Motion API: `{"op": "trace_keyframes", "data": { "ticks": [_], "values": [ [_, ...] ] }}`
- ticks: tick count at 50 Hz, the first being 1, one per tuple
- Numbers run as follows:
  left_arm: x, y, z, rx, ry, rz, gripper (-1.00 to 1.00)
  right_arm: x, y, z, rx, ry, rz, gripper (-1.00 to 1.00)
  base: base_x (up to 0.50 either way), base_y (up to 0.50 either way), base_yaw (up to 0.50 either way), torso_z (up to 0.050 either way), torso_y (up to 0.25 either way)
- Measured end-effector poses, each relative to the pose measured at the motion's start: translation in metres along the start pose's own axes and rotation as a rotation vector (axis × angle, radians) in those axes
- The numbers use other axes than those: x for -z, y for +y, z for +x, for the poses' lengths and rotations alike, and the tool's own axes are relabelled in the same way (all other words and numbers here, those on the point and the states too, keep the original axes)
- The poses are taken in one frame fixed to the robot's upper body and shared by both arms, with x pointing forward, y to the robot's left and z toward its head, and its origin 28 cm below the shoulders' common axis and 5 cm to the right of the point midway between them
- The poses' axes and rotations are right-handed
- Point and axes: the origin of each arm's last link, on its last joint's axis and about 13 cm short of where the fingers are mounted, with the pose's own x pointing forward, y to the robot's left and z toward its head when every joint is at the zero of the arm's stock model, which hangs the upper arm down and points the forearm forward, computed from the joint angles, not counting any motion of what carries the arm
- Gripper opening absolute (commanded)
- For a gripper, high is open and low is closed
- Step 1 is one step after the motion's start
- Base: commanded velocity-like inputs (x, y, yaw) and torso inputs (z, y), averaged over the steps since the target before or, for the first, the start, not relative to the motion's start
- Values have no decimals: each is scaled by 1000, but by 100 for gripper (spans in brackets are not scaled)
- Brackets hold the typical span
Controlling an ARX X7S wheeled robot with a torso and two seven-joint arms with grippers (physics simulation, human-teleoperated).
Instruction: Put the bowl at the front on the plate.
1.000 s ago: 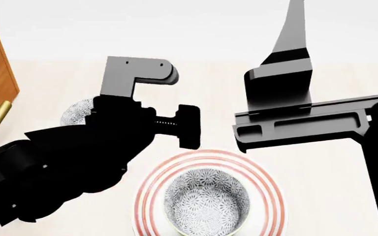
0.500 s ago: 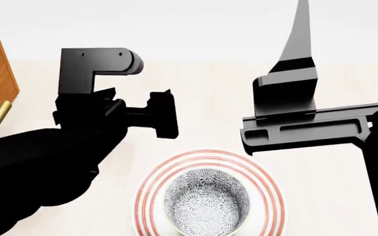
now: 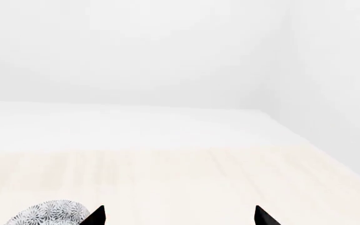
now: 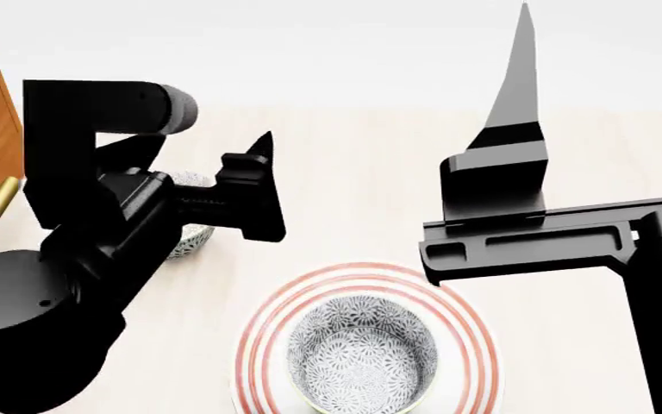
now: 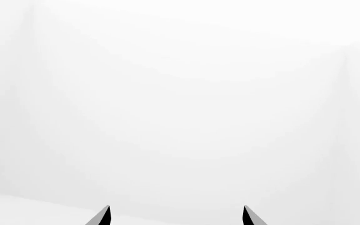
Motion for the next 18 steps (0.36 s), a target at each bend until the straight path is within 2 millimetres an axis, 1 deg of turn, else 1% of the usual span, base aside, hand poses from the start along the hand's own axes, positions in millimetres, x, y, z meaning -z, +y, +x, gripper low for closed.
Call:
{"op": "trace_keyframes", "data": {
  "ticks": [18],
  "values": [
    [-3, -2, -31, 15, -96, 12, 100, 4, 1, -2, -2, 1, 5, 100, 0, 0, 0, 0, 0]
  ]
}}
